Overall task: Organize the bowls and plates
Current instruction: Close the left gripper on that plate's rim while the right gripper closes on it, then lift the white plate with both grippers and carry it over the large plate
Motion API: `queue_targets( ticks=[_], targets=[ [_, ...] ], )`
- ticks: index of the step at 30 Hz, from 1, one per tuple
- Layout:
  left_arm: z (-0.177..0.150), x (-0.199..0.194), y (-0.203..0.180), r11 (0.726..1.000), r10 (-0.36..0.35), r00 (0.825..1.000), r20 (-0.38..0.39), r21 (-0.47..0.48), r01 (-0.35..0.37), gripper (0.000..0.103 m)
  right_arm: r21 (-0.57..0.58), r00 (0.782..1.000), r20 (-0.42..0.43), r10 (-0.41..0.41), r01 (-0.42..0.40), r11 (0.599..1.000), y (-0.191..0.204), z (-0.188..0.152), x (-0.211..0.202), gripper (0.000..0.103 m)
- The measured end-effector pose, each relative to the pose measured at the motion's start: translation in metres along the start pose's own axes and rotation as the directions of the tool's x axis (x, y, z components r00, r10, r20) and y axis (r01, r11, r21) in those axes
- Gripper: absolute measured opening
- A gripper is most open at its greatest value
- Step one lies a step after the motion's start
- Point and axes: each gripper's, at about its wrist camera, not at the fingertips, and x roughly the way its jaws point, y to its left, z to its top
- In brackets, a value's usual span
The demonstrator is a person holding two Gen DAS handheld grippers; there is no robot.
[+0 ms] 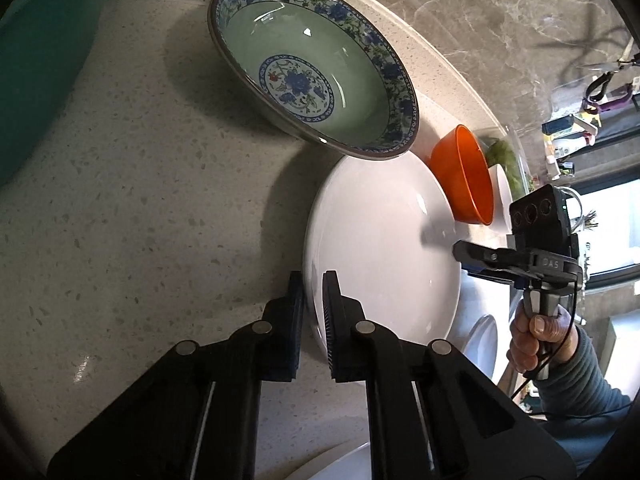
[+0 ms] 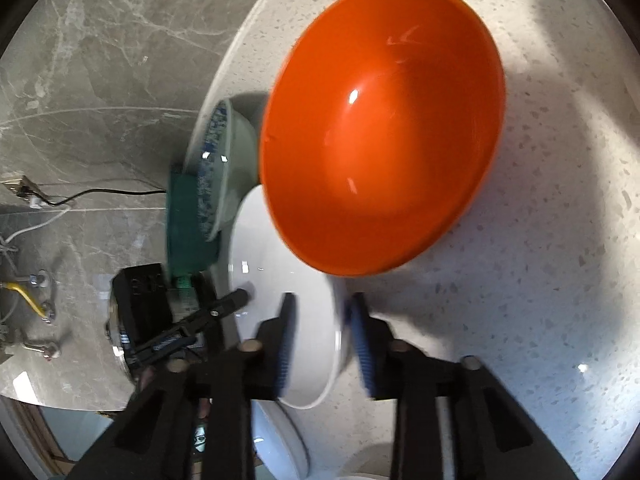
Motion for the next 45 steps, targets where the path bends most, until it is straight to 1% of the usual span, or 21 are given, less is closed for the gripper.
queue_targets(
  ticks=[1,9,15,32,39,45],
  targets=[
    [0.0,0.0,0.0,1.0,0.01,1.0,0.001,0.001,-0.01,0.006,-0.006,1.0,-0.003,-0.019,0.019,1.0,0.0,-0.001,0.0,0.012],
    [0.0,0.002,-0.001,1.0,0.023,1.0,0.002,-0.001,-0.023,0.005,-0.001,0.999,0.007,-0.042,0.042,0.999,0.0,-0.002,0.0,0.01],
    [-0.004,0.003,-0.007,0.998,0.065,0.998,0.011,0.026,-0.065,0.005,-0.013,0.998,0.016,-0.06,0.06,0.998,0.005,-0.003,0.0,0.01],
    [-0.005,0.0,-0.005,0.998,0.062,0.998,0.013,0.005,-0.062,0.005,-0.027,0.998,0.009,-0.068,0.069,0.997,0.014,-0.011,0.005,0.011],
    [-0.008,-0.002,-0.013,0.998,0.061,0.998,0.021,0.012,-0.061,0.004,-0.033,0.997,0.014,-0.073,0.073,0.997,0.019,-0.015,0.002,0.011],
    [-0.015,-0.01,-0.024,0.998,0.056,0.998,0.034,0.013,-0.056,0.004,-0.036,0.998,0.021,-0.06,0.06,0.998,0.023,-0.024,-0.006,0.011]
  ],
)
